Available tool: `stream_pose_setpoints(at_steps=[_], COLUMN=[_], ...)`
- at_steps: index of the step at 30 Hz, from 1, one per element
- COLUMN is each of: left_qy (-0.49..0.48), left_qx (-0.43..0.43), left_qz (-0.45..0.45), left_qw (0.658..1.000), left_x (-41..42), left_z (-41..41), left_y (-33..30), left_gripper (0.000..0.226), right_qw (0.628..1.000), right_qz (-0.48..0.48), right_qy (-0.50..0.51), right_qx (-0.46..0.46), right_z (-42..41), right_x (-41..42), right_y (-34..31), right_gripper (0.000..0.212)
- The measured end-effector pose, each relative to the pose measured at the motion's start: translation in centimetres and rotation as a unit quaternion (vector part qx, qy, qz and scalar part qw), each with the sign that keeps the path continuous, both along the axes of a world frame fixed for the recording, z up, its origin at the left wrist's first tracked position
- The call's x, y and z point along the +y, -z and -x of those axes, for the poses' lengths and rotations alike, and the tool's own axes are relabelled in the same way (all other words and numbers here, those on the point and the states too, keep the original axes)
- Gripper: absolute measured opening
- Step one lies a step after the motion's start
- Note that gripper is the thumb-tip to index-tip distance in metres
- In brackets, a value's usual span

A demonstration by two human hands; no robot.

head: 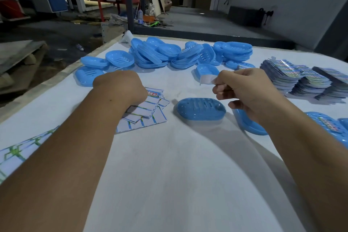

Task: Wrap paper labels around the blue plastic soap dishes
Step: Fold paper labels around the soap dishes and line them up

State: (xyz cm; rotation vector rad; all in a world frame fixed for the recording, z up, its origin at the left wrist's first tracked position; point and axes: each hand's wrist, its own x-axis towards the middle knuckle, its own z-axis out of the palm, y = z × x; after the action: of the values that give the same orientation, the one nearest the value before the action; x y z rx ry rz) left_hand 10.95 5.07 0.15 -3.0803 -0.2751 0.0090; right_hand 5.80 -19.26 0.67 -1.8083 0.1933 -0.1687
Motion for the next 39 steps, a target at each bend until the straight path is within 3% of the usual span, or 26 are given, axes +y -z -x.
stream_pose_setpoints(at_steps=[2, 4, 5, 7, 9, 13, 24, 31, 39], left_qy=[0.004, 0.04, 0.076, 0.164, 0.231, 0.283, 0.23, 0.18, 0.137], left_qx=[-0.041, -0.13, -0.181, -0.255, -0.26, -0.199, -0.171, -0.15, -0.155], left_qz=[0.003, 0.087, 0.172, 0.34, 0.428, 0.504, 0.556, 0.59, 0.582], left_qw=[0.999, 0.987, 0.965, 0.89, 0.834, 0.792, 0.78, 0.773, 0.786], left_x=[-0.2, -1.3, -2.2, -4.4, -6.3, -7.5, -8.0, -7.5, -7.6], left_z=[0.3, 0.5, 0.7, 1.6, 2.6, 3.1, 3.1, 2.7, 2.2], left_y=[-0.2, -0.5, -0.6, -0.7, -0.5, 0.6, 1.2, 1.0, 1.1], left_gripper=[0.022, 0.02, 0.015, 0.012, 0.014, 0.013, 0.009, 0.018, 0.02], right_qw=[1.0, 1.0, 0.999, 0.996, 0.992, 0.988, 0.984, 0.975, 0.976], right_qz=[0.004, 0.011, 0.021, 0.048, 0.06, 0.079, 0.109, 0.137, 0.178], right_qy=[-0.001, -0.002, -0.002, 0.001, 0.005, 0.003, -0.018, -0.071, 0.048], right_qx=[-0.006, -0.024, -0.041, -0.081, -0.112, -0.134, -0.143, -0.157, -0.114], right_z=[0.0, -0.1, -0.1, -0.1, 0.0, 0.1, 0.0, 0.2, -0.7], right_x=[0.0, 0.1, 0.2, 0.5, 0.7, 0.9, 0.8, 0.9, -0.5], right_y=[0.1, 0.1, 0.2, 0.2, 0.4, 0.6, 0.7, 0.9, 0.8], right_gripper=[0.011, 0.013, 0.016, 0.016, 0.017, 0.017, 0.018, 0.011, 0.025])
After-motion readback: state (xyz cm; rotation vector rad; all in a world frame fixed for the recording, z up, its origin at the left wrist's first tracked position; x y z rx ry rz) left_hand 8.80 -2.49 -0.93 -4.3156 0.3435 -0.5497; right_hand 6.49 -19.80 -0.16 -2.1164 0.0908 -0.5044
